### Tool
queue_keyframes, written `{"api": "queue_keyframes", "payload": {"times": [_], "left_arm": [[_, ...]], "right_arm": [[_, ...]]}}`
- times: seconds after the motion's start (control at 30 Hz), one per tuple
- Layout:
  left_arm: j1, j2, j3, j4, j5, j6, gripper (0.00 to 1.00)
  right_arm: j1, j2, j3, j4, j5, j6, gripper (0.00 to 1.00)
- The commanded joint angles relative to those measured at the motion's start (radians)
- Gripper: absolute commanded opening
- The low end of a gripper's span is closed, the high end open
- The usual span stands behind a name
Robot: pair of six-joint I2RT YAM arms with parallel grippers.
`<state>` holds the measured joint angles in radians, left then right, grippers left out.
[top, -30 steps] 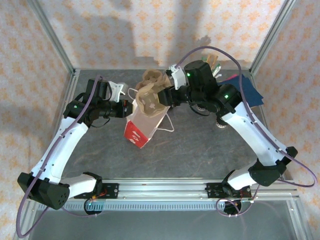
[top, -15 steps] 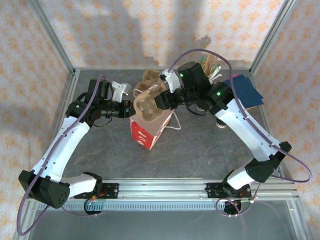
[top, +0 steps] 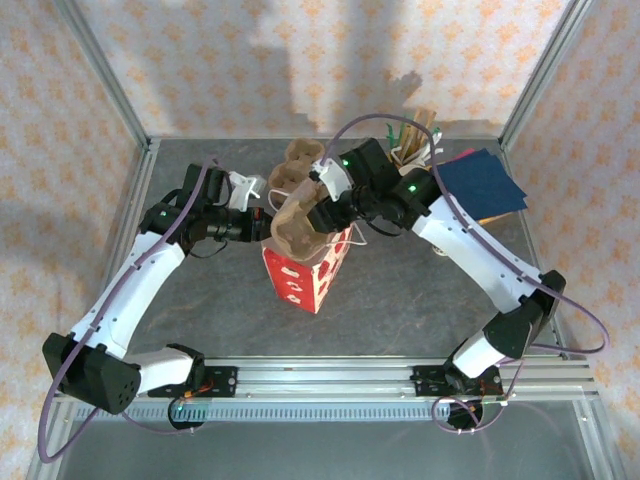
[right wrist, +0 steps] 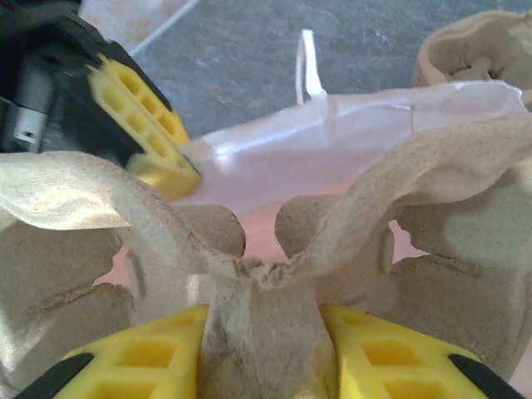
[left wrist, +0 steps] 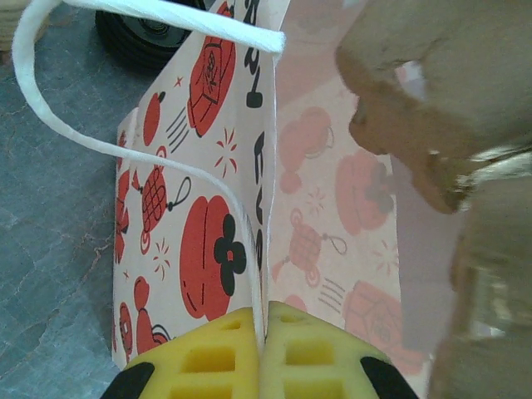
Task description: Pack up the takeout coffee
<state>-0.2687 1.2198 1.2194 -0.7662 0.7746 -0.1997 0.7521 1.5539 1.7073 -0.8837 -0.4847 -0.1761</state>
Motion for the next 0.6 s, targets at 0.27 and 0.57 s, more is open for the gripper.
{"api": "queue_keyframes", "payload": {"times": [0.27,0.57], "left_arm": [[-0.007,0.016,0.001,0.027,0.012,0.031,0.00],[-0.022,0.021,0.012,0.021,0.009,0.034,0.00]], "right_arm": [[0.000,0.032,-0.029,-0.045,0.115,-0.064,0.35],[0.001,0.019,-0.060,-0.060,0.169,-0.100,0.34]]}}
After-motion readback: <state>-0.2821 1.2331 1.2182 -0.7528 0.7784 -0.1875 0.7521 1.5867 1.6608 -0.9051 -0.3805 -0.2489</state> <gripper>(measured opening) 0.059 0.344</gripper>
